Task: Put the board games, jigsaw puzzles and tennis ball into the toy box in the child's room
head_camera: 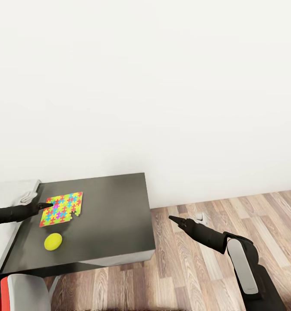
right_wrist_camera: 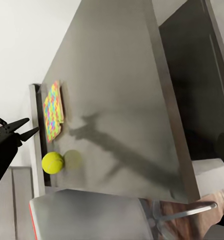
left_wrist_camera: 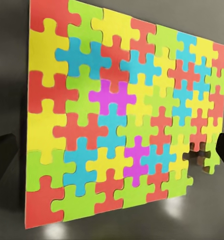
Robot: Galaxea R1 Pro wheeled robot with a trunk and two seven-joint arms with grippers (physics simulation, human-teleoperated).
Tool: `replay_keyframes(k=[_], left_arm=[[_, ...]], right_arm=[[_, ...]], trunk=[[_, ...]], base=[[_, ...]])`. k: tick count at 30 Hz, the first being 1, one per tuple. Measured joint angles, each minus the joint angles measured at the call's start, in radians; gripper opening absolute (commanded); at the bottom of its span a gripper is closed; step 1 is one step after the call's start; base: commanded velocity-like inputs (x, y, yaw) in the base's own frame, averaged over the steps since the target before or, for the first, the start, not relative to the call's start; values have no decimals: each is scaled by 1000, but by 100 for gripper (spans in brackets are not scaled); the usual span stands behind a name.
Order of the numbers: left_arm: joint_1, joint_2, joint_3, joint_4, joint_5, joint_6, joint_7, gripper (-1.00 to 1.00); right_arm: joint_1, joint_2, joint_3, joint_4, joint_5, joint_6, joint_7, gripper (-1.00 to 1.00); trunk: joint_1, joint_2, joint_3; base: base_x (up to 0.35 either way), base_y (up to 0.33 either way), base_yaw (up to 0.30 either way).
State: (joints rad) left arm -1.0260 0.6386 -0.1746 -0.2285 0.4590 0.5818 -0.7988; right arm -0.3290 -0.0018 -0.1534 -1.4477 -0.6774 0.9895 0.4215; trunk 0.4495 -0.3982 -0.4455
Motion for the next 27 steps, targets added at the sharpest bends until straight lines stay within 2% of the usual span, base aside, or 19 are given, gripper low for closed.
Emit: replay_keyframes(k=[27], left_arm=[[0, -3, 0, 0, 0, 0, 0, 100]], right_arm=[[0, 0, 0, 0, 0, 0, 1, 100]], trunk=[[0, 0, -33]], base=[[0, 0, 0]])
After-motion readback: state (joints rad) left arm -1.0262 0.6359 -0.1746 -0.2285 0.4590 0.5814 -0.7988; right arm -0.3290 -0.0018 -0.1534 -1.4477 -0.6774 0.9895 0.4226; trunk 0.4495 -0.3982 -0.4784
